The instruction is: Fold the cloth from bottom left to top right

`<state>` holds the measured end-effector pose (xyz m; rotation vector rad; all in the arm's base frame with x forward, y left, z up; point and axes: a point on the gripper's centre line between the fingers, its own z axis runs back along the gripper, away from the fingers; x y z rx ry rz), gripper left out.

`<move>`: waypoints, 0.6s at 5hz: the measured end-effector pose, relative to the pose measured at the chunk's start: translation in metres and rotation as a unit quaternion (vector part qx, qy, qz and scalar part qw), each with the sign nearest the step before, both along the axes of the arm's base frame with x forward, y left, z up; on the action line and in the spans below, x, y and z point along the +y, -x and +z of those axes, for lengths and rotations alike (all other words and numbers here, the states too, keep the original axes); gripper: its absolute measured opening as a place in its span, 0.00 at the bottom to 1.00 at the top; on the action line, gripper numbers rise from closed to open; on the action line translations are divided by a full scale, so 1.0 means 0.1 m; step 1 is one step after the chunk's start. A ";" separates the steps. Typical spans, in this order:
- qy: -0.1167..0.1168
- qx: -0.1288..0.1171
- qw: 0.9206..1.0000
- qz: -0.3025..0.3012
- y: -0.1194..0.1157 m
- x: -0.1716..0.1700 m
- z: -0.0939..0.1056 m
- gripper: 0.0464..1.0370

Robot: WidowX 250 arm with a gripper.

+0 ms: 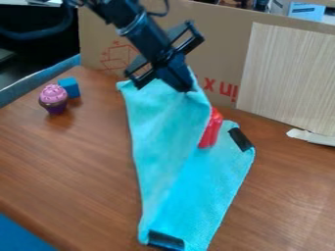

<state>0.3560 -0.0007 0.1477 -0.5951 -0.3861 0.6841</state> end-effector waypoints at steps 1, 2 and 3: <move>0.001 0.003 1.000 0.002 -0.09 -0.13 0.04 0.01; -0.012 0.011 1.000 0.007 -0.24 -0.20 -0.08 0.01; -0.037 0.025 0.999 0.005 -0.35 -0.24 -0.29 0.03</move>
